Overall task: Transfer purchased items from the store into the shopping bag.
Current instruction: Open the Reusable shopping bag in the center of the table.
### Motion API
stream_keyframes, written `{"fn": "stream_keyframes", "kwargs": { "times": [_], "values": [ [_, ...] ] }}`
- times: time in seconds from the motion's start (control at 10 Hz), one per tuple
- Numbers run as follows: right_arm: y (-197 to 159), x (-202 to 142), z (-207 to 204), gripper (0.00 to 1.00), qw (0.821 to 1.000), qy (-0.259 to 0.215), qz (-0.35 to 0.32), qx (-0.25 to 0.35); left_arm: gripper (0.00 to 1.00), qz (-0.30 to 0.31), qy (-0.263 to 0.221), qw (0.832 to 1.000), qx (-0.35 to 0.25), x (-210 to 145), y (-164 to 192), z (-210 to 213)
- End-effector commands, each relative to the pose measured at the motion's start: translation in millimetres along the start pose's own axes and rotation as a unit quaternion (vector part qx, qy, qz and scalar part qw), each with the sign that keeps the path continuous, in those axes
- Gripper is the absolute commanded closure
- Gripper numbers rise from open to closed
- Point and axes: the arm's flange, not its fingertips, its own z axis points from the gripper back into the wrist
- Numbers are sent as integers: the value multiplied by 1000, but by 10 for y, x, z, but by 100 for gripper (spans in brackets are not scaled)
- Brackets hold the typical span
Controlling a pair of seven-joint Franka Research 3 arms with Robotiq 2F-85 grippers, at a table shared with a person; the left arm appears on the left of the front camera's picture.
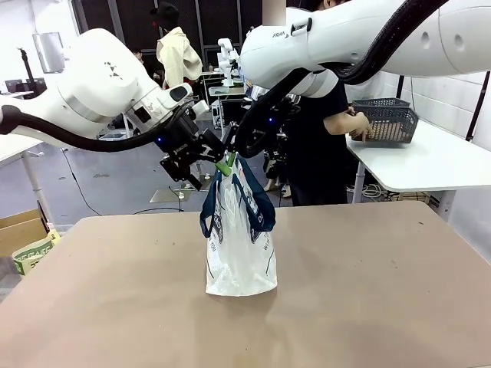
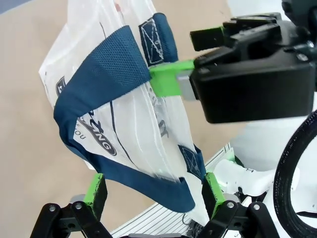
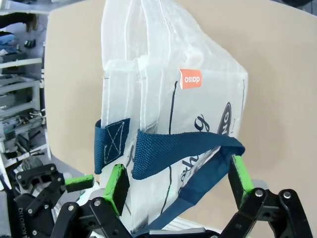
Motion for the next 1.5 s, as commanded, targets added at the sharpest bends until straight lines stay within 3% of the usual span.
{"fn": "stream_keyframes", "kwargs": {
  "times": [0.0, 0.2, 0.3, 0.4, 0.7, 0.8, 0.9, 1.4],
  "values": [
    [-44, 2, -58, 0, 1000, 17, -4, 10, 0, 12, 0, 1000, 4, 119, 51, -75],
    [-60, 8, -113, 0, 1000, 23, 3, 15, 0, 15, 1, 1000, 0, 144, 96, -126],
    [-102, 10, -178, 0, 999, 15, 37, 29, 7, -1, -19, 999, 30, 146, 132, -197],
    [-138, -22, -269, 0, 996, 1, 74, 40, 27, 8, -18, 999, 28, 163, 160, -235],
    [-162, -118, -350, 59, 996, 24, 77, 38, 86, 11, -27, 998, 49, 138, 183, -222],
    [-194, -136, -380, 79, 995, 33, 77, 47, 100, 10, -28, 998, 52, 136, 193, -224],
    [-215, -172, -398, 98, 995, 38, 75, 59, 100, 10, -29, 998, 57, 126, 201, -213],
    [-583, -592, 11, 100, 990, 40, 127, -45, 100, -20, -24, 994, 109, -95, 396, 64]
  ]
}}
